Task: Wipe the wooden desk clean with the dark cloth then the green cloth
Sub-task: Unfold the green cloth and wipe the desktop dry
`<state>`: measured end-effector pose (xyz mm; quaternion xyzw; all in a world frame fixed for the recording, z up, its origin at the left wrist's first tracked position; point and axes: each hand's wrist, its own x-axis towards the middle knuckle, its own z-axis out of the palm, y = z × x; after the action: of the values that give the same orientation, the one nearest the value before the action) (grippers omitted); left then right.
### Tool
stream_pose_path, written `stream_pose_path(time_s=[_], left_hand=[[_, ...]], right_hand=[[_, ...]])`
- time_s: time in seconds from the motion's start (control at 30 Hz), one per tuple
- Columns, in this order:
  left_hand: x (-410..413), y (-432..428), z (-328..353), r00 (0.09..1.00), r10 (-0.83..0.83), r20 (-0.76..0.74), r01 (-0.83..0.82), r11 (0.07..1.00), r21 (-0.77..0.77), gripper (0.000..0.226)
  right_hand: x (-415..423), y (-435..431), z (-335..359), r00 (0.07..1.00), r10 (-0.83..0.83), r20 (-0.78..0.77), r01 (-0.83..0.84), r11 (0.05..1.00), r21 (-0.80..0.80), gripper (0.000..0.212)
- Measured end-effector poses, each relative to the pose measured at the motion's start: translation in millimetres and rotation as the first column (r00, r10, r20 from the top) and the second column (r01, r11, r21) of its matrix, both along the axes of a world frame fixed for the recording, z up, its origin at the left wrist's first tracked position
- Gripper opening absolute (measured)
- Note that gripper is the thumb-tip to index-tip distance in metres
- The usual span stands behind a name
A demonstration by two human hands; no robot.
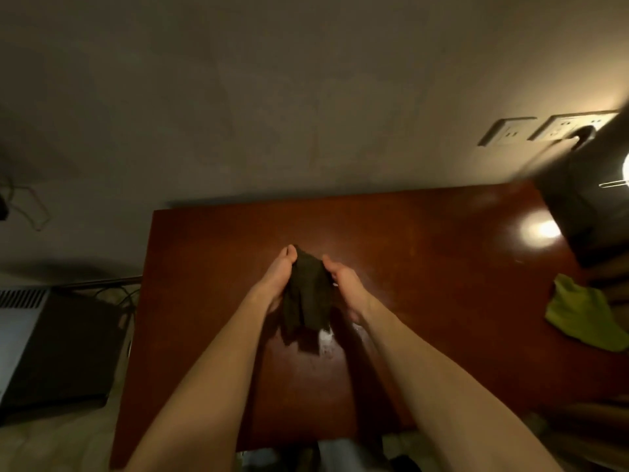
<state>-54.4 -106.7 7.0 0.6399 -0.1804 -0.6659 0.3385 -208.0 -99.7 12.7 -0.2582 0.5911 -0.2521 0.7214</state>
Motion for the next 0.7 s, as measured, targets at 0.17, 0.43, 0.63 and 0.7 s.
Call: stream_pose_path(time_s=[0.17,0.43,0.63,0.7], left_hand=[[-7,-13,15,0.939,-0.147,0.312,0.165,0.986,-0.032,0.063],[31,-2,16,0.774,-0.289,0.564,0.352,0.936,-0.003,0.021],[34,11,20,0.878,-0.127,0.461,0.207,0.970,-0.125,0.014],[38,14,26,0.887,-0.118,0.447,0.199,0.970,-0.139,0.018]], right_hand=[[-12,-3,0,0.999,-0.020,-0.030,0.019,1.000,-0.020,0.023],[-24,-9,-10,0.903,0.203,-0.379,-0.283,0.945,-0.166,0.016],[-14,-19,4,0.863,0.301,-0.405,-0.388,0.909,-0.150,0.024],[-13,-25,11,0.827,0.368,-0.424,-0.457,0.881,-0.125,0.029]])
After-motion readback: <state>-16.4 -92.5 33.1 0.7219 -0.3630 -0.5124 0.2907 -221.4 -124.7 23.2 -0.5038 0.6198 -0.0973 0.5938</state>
